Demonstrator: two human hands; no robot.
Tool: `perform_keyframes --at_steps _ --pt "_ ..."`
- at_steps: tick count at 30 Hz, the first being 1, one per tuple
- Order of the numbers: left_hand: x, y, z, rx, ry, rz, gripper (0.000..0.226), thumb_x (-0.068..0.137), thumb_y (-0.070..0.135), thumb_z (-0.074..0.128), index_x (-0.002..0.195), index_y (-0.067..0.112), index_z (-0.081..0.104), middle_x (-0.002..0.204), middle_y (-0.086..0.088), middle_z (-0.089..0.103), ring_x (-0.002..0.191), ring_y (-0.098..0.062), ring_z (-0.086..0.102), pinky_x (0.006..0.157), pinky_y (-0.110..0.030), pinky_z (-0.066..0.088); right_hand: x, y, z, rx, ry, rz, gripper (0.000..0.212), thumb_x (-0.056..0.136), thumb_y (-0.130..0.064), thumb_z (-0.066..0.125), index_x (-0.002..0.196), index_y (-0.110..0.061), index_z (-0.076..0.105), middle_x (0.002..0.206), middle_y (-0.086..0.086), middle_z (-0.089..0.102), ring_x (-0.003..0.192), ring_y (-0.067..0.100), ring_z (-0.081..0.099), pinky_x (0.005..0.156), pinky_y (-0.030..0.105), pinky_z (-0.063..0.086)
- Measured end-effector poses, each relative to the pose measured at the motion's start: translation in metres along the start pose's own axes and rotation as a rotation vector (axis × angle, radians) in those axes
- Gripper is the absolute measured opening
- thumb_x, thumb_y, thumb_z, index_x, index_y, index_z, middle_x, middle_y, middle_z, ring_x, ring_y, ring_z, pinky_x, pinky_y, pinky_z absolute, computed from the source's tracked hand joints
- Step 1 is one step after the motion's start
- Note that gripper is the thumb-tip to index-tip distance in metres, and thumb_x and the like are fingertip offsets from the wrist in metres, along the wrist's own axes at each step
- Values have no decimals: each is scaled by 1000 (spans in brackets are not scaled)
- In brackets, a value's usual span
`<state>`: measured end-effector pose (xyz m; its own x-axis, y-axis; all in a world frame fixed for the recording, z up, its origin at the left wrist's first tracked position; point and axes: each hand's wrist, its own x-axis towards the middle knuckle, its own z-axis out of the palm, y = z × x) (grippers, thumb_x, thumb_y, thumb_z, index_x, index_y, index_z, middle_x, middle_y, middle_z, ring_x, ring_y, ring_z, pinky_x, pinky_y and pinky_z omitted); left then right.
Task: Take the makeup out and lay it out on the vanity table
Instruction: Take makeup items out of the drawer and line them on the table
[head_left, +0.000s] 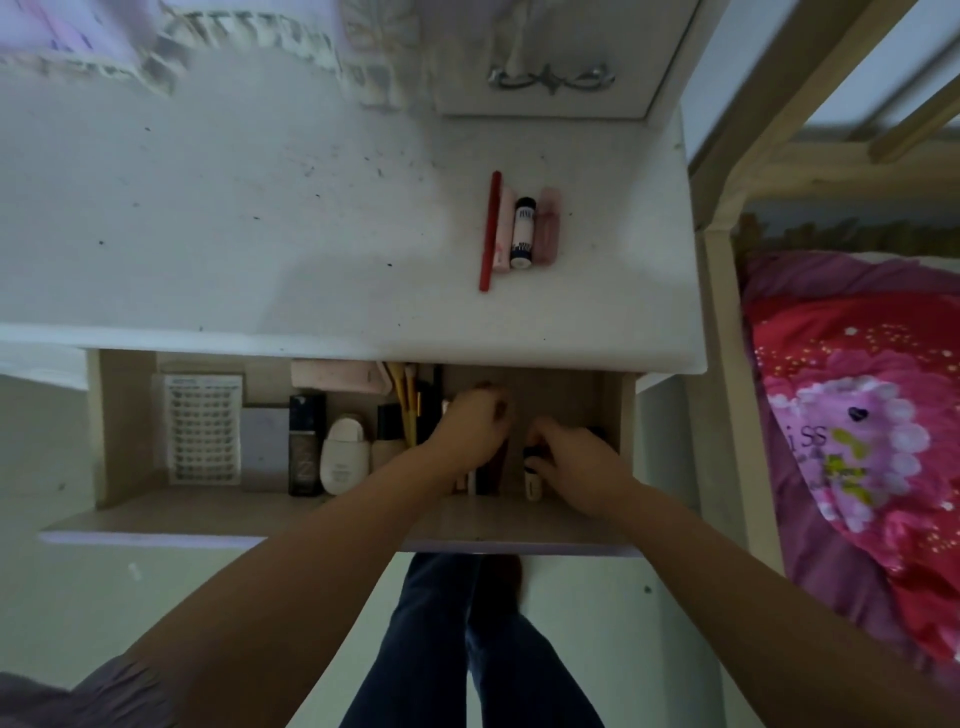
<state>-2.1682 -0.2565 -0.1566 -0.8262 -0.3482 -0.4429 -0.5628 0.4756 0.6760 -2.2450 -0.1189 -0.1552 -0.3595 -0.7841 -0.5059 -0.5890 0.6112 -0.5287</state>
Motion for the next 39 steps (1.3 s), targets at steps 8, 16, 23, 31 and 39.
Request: perform_keyframes --at_steps 8,16,23,31,39 --pt "-31 48 -88 -162 13 154 22 93 15 54 112 21 64 104 7 65 88 -1 61 81 -16 50 -12 -22 -115 197 257 -116 10 91 -21 58 95 -21 49 81 -16 51 72 -3 50 59 5 39" --pt "56 67 -193 -267 280 39 28 95 14 52 121 11 61 83 4 63 64 -8 57 52 -16 50 71 -13 -189 370 499 48 8 95 -24 53 96 -17 50 84 0 58 59 7 52 42 7 40" --pt "117 60 -166 -239 400 -40 29 93 13 52 120 10 62 107 -11 66 75 -19 63 67 -23 54 109 -24 -186 229 555 56 18 93 -17 52 106 -7 59 109 11 61 84 15 50 71 22 39" --pt "101 55 -155 -290 412 -59 39 94 10 45 132 16 49 93 4 59 67 -7 57 50 -12 45 88 -19 -180 328 590 85 19 94 -17 50 111 -10 56 102 7 57 79 21 59 65 27 50" --pt "-45 12 -59 9 203 282 18 93 9 44 102 13 59 88 5 59 75 -10 57 64 -13 41 -17 -13 -84 59 269 -95 10 93 -7 48 89 -10 57 84 4 56 74 16 52 63 22 34"
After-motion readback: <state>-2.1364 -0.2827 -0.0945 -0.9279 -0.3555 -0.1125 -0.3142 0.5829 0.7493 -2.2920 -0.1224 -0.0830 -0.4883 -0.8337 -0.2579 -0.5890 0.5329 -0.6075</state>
